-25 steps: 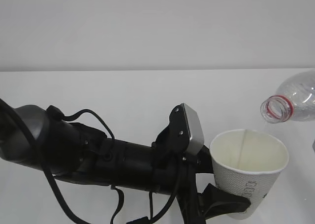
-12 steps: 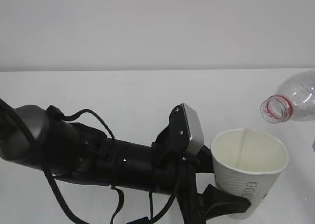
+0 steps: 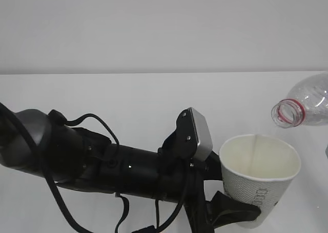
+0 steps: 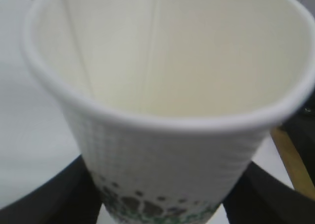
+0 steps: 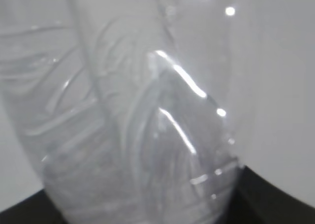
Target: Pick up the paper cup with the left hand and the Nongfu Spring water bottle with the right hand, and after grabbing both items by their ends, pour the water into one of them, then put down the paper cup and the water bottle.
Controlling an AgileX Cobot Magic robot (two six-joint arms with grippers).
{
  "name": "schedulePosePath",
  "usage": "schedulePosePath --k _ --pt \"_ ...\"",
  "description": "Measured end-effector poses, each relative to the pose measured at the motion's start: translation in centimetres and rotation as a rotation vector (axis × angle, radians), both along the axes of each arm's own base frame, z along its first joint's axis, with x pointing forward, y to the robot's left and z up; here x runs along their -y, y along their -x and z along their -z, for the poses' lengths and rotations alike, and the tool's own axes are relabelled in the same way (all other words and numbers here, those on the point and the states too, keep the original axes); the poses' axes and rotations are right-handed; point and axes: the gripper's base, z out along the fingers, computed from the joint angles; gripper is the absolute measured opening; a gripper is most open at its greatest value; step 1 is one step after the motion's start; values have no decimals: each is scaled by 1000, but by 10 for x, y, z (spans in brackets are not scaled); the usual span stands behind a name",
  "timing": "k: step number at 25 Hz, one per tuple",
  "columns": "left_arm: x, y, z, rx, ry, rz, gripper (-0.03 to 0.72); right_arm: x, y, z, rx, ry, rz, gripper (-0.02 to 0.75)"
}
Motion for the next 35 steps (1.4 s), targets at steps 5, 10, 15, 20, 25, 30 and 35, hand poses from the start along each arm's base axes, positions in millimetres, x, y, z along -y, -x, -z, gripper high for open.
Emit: schedulePosePath --k 5,10,15,20,25,30,35 --pt "0 0 0 0 0 0 499 0 0 -1 6 -1 -1 422" --pt "0 0 0 0 0 0 499 0 0 -1 6 -1 -1 422" --pt "0 0 0 0 0 0 498 0 0 -1 6 -1 -1 422" --pt "0 0 0 0 0 0 498 0 0 -1 6 1 -1 422" --pt "0 0 0 0 0 0 498 0 0 -1 7 3 -2 422" --pt "0 0 0 0 0 0 498 0 0 -1 7 6 -2 422" --pt "0 0 0 0 0 0 498 0 0 -1 7 6 -2 422"
